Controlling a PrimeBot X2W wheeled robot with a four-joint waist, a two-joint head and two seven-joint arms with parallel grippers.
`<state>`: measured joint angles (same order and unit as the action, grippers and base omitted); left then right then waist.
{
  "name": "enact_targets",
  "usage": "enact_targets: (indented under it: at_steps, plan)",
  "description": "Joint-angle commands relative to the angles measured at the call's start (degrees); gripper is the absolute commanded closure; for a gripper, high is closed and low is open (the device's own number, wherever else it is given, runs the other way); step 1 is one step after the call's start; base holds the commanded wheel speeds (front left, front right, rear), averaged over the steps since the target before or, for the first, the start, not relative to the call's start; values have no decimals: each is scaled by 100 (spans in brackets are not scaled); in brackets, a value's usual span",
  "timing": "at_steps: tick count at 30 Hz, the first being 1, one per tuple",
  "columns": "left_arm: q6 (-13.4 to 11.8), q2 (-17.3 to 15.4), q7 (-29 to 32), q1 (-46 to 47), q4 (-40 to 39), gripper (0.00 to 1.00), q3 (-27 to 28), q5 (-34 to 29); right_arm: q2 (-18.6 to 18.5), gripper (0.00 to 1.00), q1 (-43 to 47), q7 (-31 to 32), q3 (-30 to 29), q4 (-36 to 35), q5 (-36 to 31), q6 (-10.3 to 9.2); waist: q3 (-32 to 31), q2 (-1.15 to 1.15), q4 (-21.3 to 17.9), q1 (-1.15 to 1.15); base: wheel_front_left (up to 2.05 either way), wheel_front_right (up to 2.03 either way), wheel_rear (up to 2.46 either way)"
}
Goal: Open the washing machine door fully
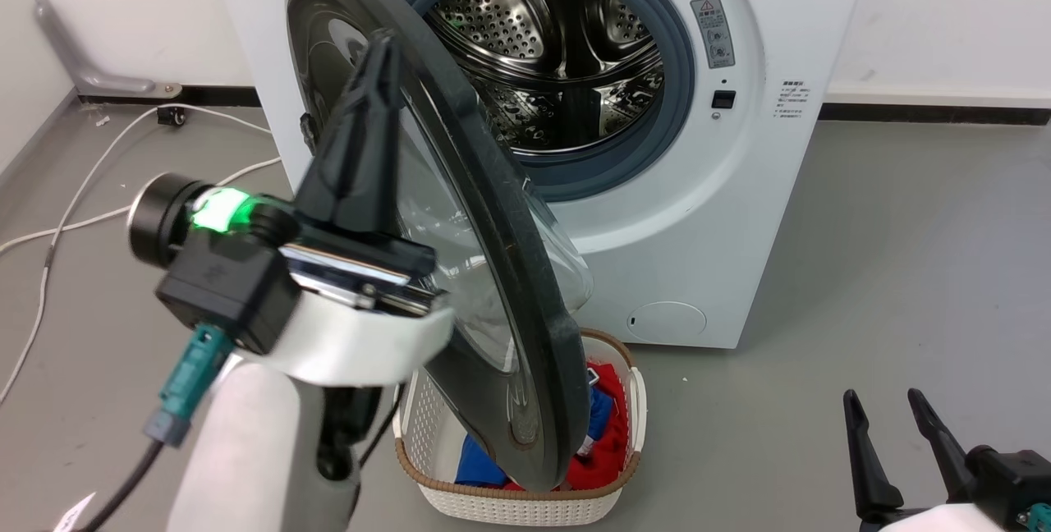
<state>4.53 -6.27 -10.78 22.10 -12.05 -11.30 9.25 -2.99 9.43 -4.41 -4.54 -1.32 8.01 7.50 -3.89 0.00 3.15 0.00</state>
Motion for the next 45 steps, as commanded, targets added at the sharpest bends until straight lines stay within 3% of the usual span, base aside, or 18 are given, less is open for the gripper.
enact_targets:
  at_steps: [1, 7, 14, 19, 24, 29, 45]
  plan:
    - [47, 61, 140, 97, -265, 100, -269, -55, 20, 0, 49, 22, 24, -13, -27, -2, -15, 0, -14, 0, 0, 0, 0]
    - [141, 162, 559, -167, -658, 100, -970, 135, 19, 0, 41, 30, 73, 0, -116, -2, 7, 0, -70, 0, 0, 0, 0]
    - [243, 231, 1212, -830, -847, 100, -2348, 734, 19, 0, 56, 76, 64, 22, -189, -2, 87, 0, -66, 0, 0, 0, 0]
    - [281, 62, 1601, -1275, -629, 100, -3148, 1112, 19, 0, 20, 79, 28, 45, -226, -2, 146, 0, -16, 0, 0, 0, 0]
    - [286, -151, 1807, -1564, -143, 100, -3592, 1406, 19, 0, -70, 66, 23, 86, -171, -2, 189, 0, 18, 0, 0, 0, 0]
    - [285, -270, 1674, -1512, 458, 100, -3669, 1507, 18, 0, -157, 64, 71, 128, -217, -2, 242, 0, 0, 0, 0, 0, 0]
    - [-361, -35, 730, -829, 2193, 100, -2815, 1341, 18, 0, -247, 76, 187, 291, -171, -2, 318, 0, -120, 0, 0, 0, 0]
